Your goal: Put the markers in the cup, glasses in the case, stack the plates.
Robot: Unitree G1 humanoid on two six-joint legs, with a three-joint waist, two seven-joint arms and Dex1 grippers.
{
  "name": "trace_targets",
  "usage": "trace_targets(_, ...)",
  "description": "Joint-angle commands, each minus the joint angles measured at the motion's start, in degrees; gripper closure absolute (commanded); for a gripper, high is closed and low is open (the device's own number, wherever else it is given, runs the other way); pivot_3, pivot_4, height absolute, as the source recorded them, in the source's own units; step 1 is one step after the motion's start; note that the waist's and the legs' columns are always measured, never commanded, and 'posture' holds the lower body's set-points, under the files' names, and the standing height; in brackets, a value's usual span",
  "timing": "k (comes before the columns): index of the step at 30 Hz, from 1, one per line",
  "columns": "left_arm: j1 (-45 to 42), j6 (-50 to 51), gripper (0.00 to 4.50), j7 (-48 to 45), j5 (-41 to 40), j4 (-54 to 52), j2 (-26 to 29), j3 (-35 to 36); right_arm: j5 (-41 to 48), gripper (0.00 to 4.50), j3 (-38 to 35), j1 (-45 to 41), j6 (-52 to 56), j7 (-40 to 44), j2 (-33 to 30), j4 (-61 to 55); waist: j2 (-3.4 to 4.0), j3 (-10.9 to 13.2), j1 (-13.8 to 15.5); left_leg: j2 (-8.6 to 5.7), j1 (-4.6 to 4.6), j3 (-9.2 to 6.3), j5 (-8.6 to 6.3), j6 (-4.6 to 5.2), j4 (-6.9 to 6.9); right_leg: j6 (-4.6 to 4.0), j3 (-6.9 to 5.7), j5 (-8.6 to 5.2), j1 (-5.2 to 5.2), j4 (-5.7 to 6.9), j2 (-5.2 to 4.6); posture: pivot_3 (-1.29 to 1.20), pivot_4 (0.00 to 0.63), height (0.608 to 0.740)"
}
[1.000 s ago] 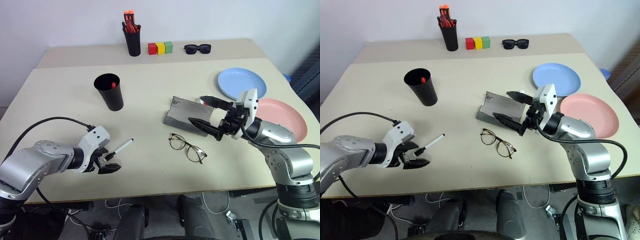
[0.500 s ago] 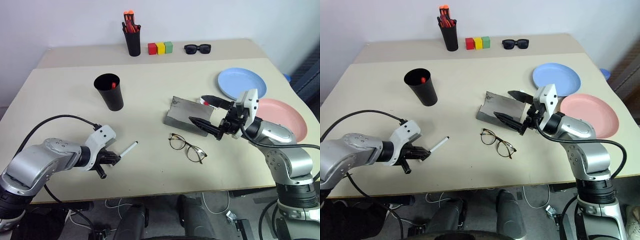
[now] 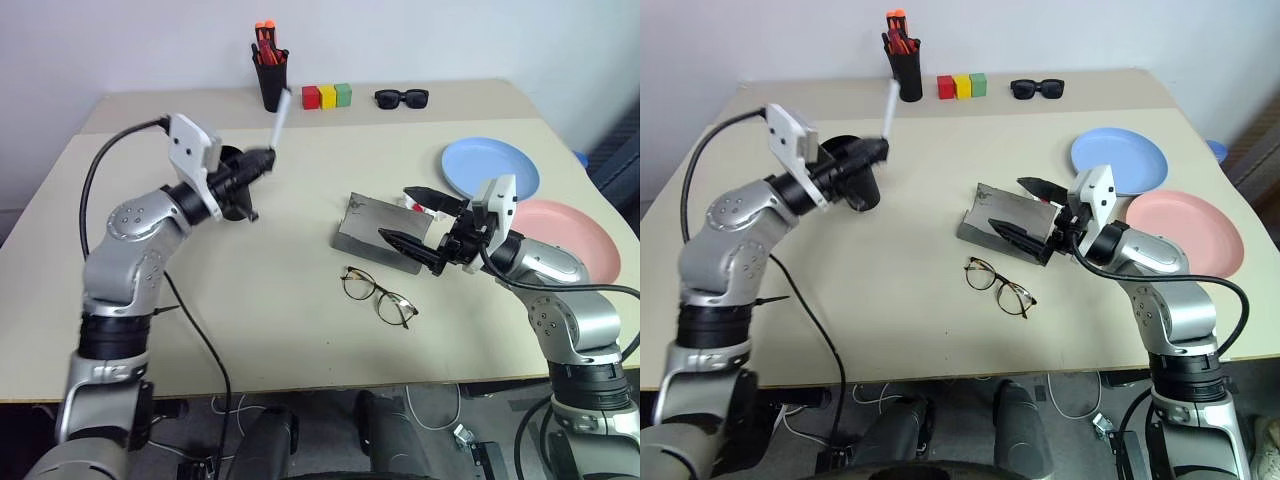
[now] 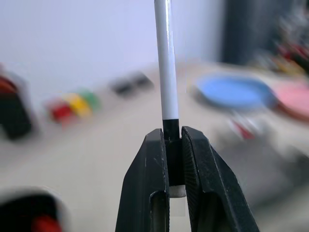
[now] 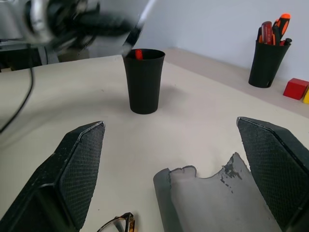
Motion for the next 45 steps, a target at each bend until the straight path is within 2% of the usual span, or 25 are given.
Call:
trace_targets(1, -3.76, -16.37, 4.48, 6.15, 6.66, 8.57, -1.93, 4.04, 0.17, 0.0, -0.59, -1.47, -1.06, 0.14, -0.14, -0.97, 0.0, 0.0, 0.01, 0.0, -0.02, 0.0, 0.0, 0.0, 0.0, 0.0, 0.0, 0.0, -0.01, -0.01, 0.0, 0.0, 0.15, 0.74)
trace_targets(6, -6.87, -25.22, 4.48, 7.28, 7.11, 19.39, -3.19, 6.64, 0.22, 0.0, -0.73, -1.13, -0.91, 0.06, -0.35, -1.21, -0.01, -0.01, 0.03, -0.01, -0.02, 0.0, 0.0, 0.0, 0.01, 0.01, -0.01, 0.01, 0.0, -0.01, -0.01, 0.0, 0.15, 0.74)
trace_targets(10, -8.16, -26.56, 4.48, 7.07, 6.18, 25.2, -3.87, 7.54, 0.56, 0.0, -0.82, -1.22, -0.53, 0.04, -0.35, -1.29, -0.02, -0.01, 0.0, -0.03, -0.01, 0.0, 0.0, 0.01, 0.02, 0.02, -0.01, 0.01, 0.01, 0.01, -0.01, 0.0, 0.15, 0.74)
trace_targets(27, -5.72, -28.07, 4.48, 8.32, 9.36, 30.41, -4.28, 6.41, 0.3, 0.0, -0.73, -1.32, -0.51, 0.05, -0.62, -1.28, -0.03, 0.0, -0.05, -0.04, -0.01, -0.02, 0.0, 0.01, 0.04, 0.04, -0.01, 0.03, 0.01, 0.05, -0.01, 0.0, 0.15, 0.74)
trace_targets(31, -5.02, -28.07, 2.85, 8.04, 9.22, 30.04, -4.82, 6.51, 0.27, 0.0, -0.72, -1.33, -0.49, -0.03, -0.64, -1.44, -0.03, 0.0, -0.03, -0.04, -0.01, -0.03, 0.0, 0.01, 0.04, 0.04, -0.01, 0.03, 0.0, 0.05, -0.01, 0.0, 0.15, 0.74)
trace_targets(36, -4.57, -28.13, 0.27, 7.7, 8.8, 29.45, -4.87, 6.81, 0.2, 0.0, -0.72, -1.5, -0.57, -0.07, -0.61, -1.23, -0.03, 0.0, -0.03, -0.04, -0.01, -0.02, 0.0, 0.01, 0.04, 0.04, -0.01, 0.03, 0.01, 0.05, -0.01, 0.0, 0.15, 0.74)
trace_targets(37, -4.45, -27.86, 0.06, 7.5, 8.57, 29.08, -4.81, 6.86, 0.13, 0.0, -0.7, -1.52, -0.63, -0.06, -0.62, -1.16, -0.03, 0.0, -0.02, -0.04, -0.01, -0.02, 0.0, 0.01, 0.04, 0.04, -0.01, 0.03, 0.01, 0.05, -0.01, 0.0, 0.15, 0.74)
trace_targets(42, -3.0, -25.92, 0.06, 3.96, 6.36, 24.56, -4.29, 6.37, -0.04, 0.0, -0.72, -1.46, -0.84, 0.12, -0.7, -0.95, -0.03, 0.0, -0.07, -0.04, -0.01, -0.03, 0.0, 0.01, 0.04, 0.04, -0.01, 0.03, 0.0, 0.05, -0.01, 0.0, 0.15, 0.74)
trace_targets(45, -1.85, -20.54, 0.06, -0.69, 1.9, 19.4, -3.48, 6.38, -0.17, 0.0, -0.87, -1.36, -0.76, 0.55, -1.24, -0.57, -0.03, 0.0, -0.05, -0.04, -0.01, -0.03, 0.0, 0.01, 0.04, 0.04, -0.01, 0.03, 0.0, 0.06, -0.01, 0.0, 0.15, 0.74)
